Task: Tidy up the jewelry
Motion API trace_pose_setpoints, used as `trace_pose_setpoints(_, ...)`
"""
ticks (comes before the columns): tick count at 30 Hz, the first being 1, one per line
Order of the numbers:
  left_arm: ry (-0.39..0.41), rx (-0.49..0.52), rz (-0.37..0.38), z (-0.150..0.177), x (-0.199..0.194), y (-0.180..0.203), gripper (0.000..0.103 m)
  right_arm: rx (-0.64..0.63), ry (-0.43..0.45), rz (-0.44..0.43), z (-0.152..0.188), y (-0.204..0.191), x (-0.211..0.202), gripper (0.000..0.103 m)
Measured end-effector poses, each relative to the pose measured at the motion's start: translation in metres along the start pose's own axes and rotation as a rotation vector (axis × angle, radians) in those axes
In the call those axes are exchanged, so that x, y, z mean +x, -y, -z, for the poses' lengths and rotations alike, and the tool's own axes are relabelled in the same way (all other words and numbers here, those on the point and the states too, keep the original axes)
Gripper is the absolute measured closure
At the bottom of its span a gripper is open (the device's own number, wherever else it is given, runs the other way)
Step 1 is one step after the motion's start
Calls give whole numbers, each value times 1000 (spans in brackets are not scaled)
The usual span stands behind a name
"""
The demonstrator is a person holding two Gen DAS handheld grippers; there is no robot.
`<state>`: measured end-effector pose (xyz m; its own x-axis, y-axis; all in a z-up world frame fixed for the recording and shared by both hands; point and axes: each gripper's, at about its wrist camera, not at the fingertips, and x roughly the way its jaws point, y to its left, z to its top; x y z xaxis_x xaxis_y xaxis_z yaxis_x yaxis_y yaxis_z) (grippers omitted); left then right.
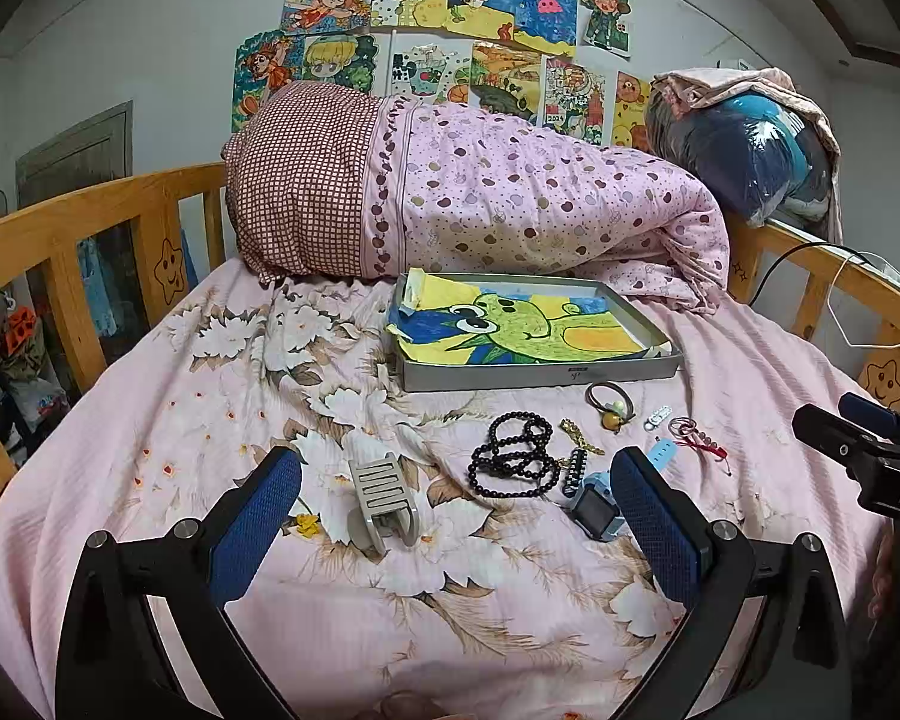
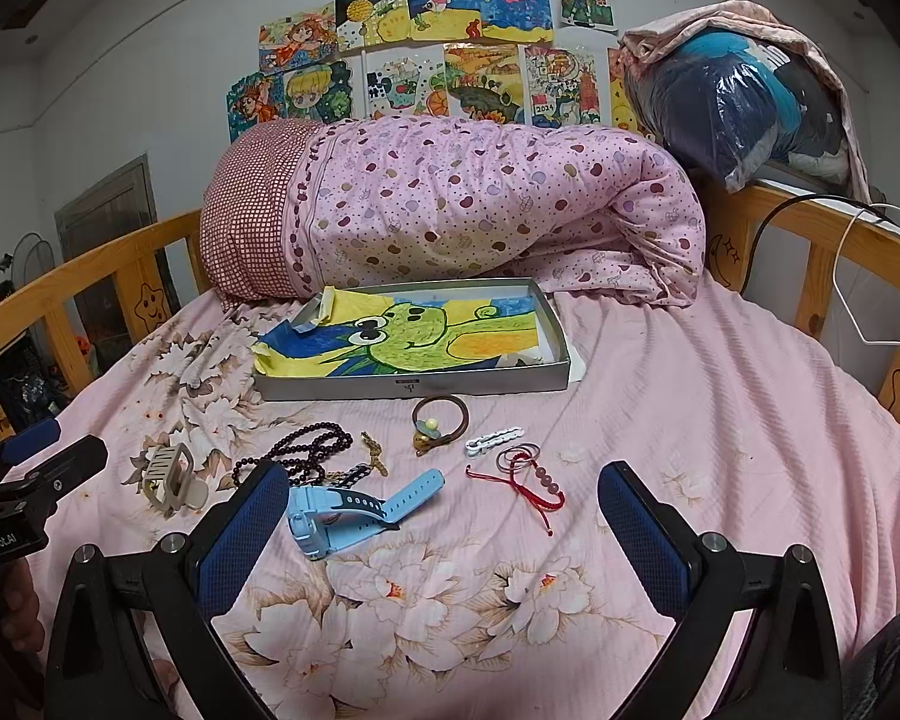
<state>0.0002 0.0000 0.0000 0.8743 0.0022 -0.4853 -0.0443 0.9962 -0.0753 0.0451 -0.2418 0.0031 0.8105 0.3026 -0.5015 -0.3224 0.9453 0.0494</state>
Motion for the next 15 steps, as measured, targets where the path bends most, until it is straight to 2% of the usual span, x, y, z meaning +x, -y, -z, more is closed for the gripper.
trace_pose_setpoints(15,-1,1,-1,0,0,0,2,-3,-1,5,0,-1,1,0)
